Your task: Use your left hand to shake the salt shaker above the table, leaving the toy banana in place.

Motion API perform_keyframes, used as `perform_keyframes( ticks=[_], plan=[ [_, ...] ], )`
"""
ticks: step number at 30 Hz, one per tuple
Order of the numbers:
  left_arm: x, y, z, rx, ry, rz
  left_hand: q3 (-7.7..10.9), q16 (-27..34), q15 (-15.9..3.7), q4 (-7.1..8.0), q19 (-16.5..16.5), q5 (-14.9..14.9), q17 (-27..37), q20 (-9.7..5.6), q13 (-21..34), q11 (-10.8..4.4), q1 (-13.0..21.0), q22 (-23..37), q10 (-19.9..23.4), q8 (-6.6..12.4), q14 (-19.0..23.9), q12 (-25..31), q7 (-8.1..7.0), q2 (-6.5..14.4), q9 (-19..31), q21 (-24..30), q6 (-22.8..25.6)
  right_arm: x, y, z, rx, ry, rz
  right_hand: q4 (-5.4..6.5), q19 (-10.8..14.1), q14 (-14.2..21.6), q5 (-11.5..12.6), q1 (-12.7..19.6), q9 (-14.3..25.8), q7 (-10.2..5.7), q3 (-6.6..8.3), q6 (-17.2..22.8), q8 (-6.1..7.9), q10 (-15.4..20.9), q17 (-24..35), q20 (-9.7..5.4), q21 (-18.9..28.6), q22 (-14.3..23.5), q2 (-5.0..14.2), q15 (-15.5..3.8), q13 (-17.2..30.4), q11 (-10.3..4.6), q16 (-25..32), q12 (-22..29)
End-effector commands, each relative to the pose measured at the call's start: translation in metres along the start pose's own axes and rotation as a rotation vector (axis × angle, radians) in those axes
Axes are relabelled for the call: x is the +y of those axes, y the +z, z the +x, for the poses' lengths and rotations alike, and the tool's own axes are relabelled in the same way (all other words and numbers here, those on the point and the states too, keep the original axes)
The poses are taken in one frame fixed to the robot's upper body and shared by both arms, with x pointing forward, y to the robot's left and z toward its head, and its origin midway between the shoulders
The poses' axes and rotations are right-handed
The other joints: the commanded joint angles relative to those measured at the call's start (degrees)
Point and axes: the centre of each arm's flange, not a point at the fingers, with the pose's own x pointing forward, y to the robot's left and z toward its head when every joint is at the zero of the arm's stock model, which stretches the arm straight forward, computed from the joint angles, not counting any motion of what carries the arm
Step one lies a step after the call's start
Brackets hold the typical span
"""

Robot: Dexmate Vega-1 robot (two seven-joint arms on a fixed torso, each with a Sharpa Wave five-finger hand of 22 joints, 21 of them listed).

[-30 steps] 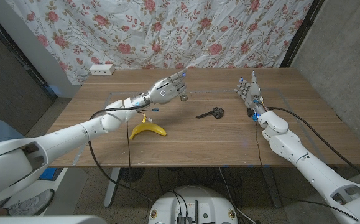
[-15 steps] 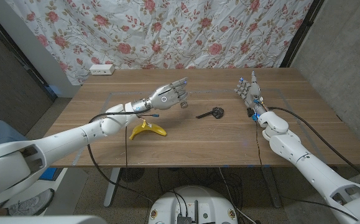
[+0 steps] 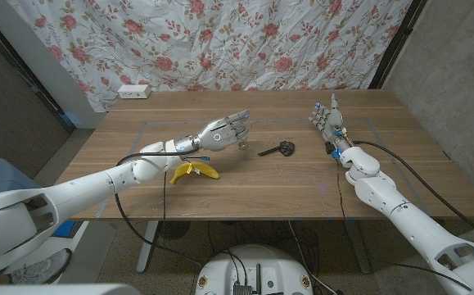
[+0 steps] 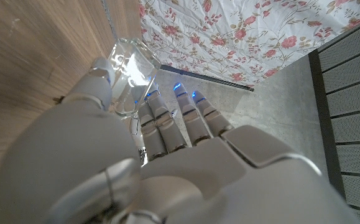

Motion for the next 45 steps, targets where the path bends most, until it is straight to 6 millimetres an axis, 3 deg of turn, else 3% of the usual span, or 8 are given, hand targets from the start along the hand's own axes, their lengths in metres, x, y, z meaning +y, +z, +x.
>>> perform_keyframes(
  ticks=[1, 30, 45],
  plan=[
    [0.004, 0.005, -0.005, -0.004, -0.001, -0.011, -0.25, -0.3, -8.3, 0.06, -0.1, 0.3, 0.1, 0.02, 0.2, -0.16, -0.1, 0.1, -0.1, 0.29, -0.3, 0.4, 0.28, 0.7, 0.1, -0.2, 0.0, 0.0, 0.0, 0.0, 0.0, 0.0, 0.0, 0.32, 0.5, -0.4, 0.3, 0.0, 0.2, 0.59, -0.06, -0.1, 0.2, -0.3, 0.3, 0.09, 0.4, 0.3, 5.86, -1.93, 0.2, -0.02, 0.2, 0.2],
    [-0.002, -0.056, -0.008, 0.092, 0.032, 0.111, -0.52, -0.4, -8.53, -0.05, -0.3, 0.4, 0.1, 0.03, 0.1, -0.15, 0.1, 0.1, -0.9, 0.12, -1.0, 0.2, -0.31, 1.1, 0.4, -0.2, -0.5, 0.0, 0.0, 0.0, 0.0, 0.0, 0.0, 0.32, 0.5, -0.4, 0.3, 0.0, 0.2, 0.59, -0.06, -0.1, 0.19, -0.4, 0.3, 0.08, 0.3, 0.3, 5.85, -1.9, 0.2, 0.05, 0.2, 0.2],
    [-0.004, -0.074, -0.006, 0.088, 0.038, 0.147, -0.74, -0.4, -8.45, -0.08, -0.6, 0.4, 0.1, 0.09, 0.1, -0.18, 0.3, 0.1, -1.7, 0.15, -1.3, 0.0, -1.02, 1.3, 0.5, -0.2, -0.6, 0.0, 0.0, 0.0, 0.0, 0.0, 0.0, 0.32, 0.5, -0.4, 0.3, 0.0, 0.2, 0.53, -0.07, -0.1, 0.2, -0.4, 0.3, 0.1, 0.3, 0.3, 5.85, -1.92, 0.2, -0.01, 0.2, 0.2]
  ],
)
